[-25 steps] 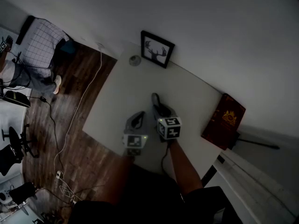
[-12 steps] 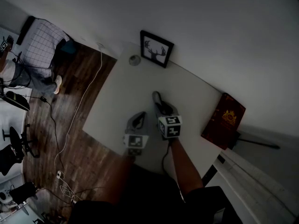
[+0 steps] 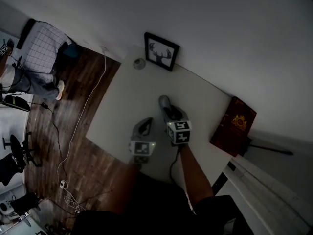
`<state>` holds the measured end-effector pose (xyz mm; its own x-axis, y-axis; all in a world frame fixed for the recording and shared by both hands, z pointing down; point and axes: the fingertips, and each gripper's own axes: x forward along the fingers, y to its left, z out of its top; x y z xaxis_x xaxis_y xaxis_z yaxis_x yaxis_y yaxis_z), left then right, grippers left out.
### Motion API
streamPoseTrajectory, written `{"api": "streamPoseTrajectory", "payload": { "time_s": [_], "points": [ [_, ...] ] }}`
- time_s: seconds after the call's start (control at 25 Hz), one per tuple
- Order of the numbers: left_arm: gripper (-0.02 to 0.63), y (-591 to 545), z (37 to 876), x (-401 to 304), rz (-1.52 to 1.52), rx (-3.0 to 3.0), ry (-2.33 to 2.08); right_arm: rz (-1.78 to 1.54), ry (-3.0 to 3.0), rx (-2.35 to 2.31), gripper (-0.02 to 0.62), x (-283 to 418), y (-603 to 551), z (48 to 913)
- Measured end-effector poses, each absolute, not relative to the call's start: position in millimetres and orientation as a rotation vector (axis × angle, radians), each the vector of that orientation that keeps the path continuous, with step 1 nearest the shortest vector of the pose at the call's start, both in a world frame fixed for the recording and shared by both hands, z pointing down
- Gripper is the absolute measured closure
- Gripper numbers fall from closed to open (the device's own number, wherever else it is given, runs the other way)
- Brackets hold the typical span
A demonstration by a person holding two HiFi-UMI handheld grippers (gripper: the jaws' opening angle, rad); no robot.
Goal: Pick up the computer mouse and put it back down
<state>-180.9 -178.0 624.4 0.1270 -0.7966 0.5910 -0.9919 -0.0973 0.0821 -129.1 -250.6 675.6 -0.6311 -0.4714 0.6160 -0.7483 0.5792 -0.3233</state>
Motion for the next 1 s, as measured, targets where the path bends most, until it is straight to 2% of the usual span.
{"api": "streamPoseTrajectory", "payload": {
  "time_s": [0.52, 1.0],
  "points": [
    [0.606, -185.5, 615.8, -175.7, 0.571, 2.005, -1.719, 0.722, -2.348, 1.028, 0.422, -117.9, -255.3, 660.9],
    [0.606, -184.1, 591.0, -171.8, 0.492, 2.042, -1.757, 0.515, -2.468, 1.075, 0.564, -119.4, -244.3, 608.6]
  ]
}}
